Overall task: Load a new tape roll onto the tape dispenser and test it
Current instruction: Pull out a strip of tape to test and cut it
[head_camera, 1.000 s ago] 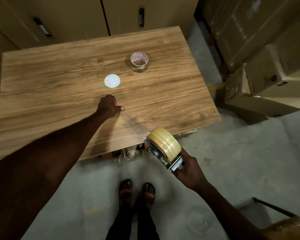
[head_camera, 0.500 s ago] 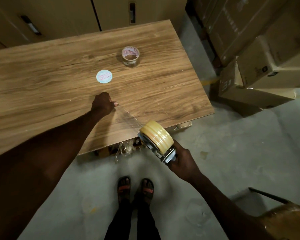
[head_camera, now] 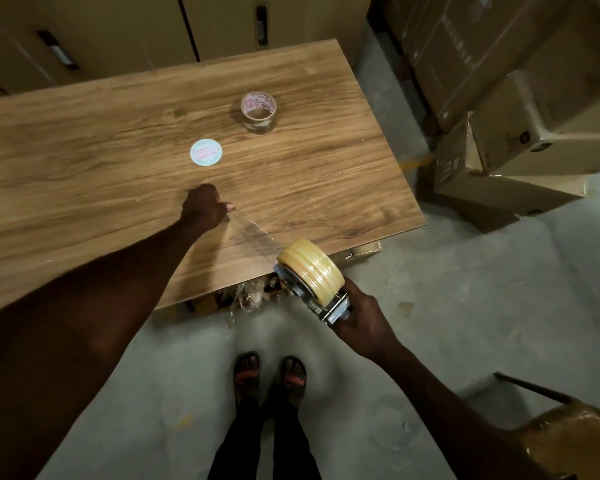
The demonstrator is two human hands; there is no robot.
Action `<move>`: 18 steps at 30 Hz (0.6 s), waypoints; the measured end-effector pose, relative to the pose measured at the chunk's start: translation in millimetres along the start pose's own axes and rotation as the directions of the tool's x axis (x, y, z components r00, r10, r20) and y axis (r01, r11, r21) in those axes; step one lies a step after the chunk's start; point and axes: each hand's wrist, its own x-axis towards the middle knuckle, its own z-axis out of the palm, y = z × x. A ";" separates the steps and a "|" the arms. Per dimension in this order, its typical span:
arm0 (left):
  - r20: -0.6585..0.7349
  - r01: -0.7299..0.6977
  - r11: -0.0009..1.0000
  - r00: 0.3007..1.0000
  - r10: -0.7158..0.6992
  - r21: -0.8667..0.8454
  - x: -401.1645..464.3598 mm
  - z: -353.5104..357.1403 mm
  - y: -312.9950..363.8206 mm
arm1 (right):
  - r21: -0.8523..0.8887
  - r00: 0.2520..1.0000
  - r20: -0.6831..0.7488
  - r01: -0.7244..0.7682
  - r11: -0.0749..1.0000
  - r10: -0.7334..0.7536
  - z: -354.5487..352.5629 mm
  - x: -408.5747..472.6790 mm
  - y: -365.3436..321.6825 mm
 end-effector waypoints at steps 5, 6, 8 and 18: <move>-0.009 0.026 1.000 1.000 -0.026 -0.005 0.2 0.9 1.7 | -0.035 1.000 0.000 -0.004 0.999 0.004 -4.4 -14.2 7.3; -0.011 0.028 1.000 1.000 -0.028 -0.002 0.0 1.0 2.3 | -0.049 1.000 0.001 0.000 0.999 0.000 -5.2 -19.2 9.4; -0.010 0.025 1.000 1.000 -0.025 0.001 -0.1 0.8 2.3 | -0.054 1.000 0.003 -0.006 0.998 0.007 -5.2 -25.7 12.1; -0.020 0.013 1.000 1.000 -0.012 0.028 -1.2 1.4 3.2 | 0.101 0.989 -0.073 -0.122 0.987 0.129 6.2 -25.3 11.9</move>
